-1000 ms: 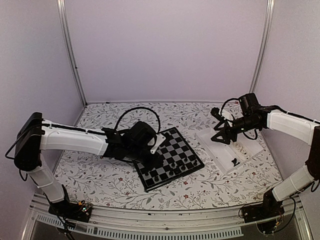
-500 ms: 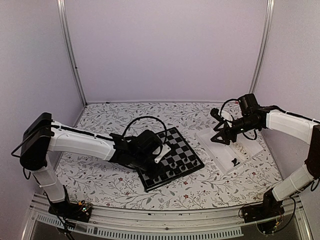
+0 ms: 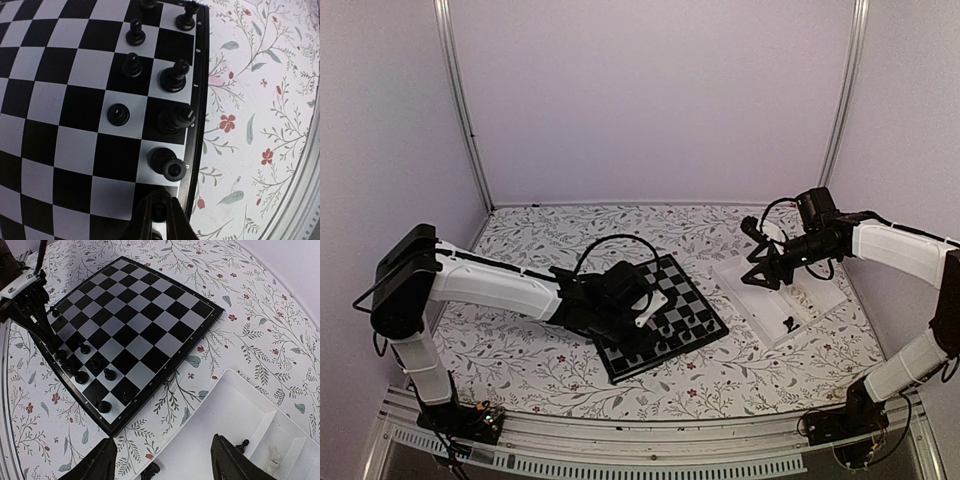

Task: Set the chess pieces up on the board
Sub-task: Place the chess piece on the chessboard.

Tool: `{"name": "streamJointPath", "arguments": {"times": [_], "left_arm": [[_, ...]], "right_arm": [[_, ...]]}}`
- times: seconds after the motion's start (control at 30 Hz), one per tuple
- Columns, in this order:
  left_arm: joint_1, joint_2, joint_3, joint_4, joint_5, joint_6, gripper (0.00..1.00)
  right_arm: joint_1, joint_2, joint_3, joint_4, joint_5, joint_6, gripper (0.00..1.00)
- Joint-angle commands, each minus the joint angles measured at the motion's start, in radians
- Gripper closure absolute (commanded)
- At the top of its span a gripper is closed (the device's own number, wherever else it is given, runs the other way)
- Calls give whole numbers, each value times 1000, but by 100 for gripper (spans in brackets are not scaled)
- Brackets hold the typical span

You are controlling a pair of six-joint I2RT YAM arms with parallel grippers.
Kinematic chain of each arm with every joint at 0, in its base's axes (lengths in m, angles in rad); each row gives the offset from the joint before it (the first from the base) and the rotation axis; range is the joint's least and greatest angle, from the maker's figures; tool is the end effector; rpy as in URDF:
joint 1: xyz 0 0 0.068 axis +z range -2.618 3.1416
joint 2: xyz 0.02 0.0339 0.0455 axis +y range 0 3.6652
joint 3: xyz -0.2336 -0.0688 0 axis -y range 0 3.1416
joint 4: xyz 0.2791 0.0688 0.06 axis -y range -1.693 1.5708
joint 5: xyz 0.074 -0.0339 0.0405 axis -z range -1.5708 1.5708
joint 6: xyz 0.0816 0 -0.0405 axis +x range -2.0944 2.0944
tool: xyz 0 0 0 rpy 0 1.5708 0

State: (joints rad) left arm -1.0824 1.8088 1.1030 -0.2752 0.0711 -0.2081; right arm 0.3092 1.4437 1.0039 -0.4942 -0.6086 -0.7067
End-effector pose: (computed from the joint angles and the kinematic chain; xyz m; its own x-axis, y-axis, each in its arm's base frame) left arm 0.1886 -0.3673 0.0760 -0.5673 0.6286 -0.5320 0.7994 0.5754 -0.1727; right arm 0.3214 0.1516 0.1674 -0.2101 -0.6264 -0.7507 -0.9335 0.3568 -0.0365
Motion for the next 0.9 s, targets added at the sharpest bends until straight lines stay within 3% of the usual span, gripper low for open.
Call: {"name": "streamJointPath", "arguments": {"times": [0.0,0.37,0.6,0.87], "left_arm": [[-15,14,25,-17,-5,18,91],[-20,9,17,-38,-15,5,89],[-23,12,38,-43,-33,10,74],[-22,-65,87,-104,-50,34,68]], "right_arm": [[3,9,1,-7,-12,1,32],[3,6,2,-9,-15,0,32],[3,6,18,-17,-20,8,31],[-23,-40,165,-59,106,50,31]]}}
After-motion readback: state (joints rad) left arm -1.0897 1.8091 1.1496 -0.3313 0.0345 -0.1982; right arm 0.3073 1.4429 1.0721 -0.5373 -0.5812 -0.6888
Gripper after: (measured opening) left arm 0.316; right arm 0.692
